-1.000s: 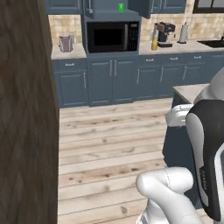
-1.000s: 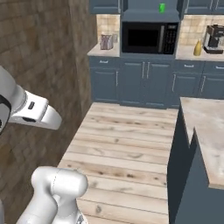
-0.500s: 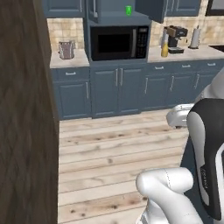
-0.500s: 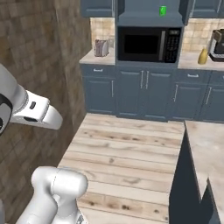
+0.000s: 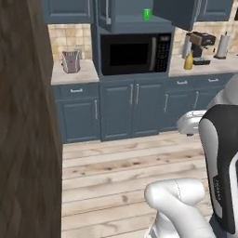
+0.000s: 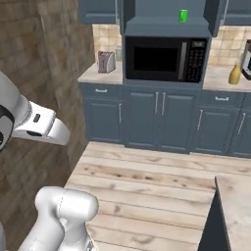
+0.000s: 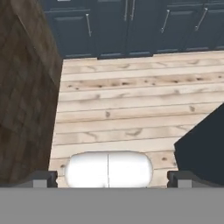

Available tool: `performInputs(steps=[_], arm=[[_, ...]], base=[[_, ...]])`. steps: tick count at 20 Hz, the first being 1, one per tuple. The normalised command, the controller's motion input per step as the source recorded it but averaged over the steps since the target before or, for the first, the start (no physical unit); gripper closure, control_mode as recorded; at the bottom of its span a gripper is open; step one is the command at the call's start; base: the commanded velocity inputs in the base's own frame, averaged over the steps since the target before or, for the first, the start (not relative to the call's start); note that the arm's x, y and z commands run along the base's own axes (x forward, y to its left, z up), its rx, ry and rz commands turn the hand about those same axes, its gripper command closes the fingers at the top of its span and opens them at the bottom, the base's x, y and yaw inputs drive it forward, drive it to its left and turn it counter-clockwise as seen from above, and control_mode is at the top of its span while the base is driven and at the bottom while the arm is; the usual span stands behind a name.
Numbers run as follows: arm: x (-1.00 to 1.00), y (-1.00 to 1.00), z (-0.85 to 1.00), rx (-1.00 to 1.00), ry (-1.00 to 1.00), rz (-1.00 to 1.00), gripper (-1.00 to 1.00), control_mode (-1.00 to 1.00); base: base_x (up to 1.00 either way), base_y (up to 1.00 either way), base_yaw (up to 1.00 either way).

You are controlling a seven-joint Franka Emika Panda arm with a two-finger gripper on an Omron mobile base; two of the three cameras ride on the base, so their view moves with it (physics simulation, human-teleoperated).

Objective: There is a tray on the dining counter. Grab the cup, mug, and pitcher and place them on the tray. The pitcher may be placed next to the tray if it cannot fit the tray.

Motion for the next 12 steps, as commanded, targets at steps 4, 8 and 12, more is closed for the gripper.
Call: performInputs(steps=[4,8,12], arm=[[0.0,0.0,0.0,0.0,0.0,0.0,-1.0,1.0],[0.0,0.0,0.0,0.0,0.0,0.0,-1.0,1.0],[0.0,0.0,0.0,0.0,0.0,0.0,-1.0,1.0]], base=[[1.0,0.0,0.0],[1.0,0.0,0.0],[1.0,0.0,0.0]])
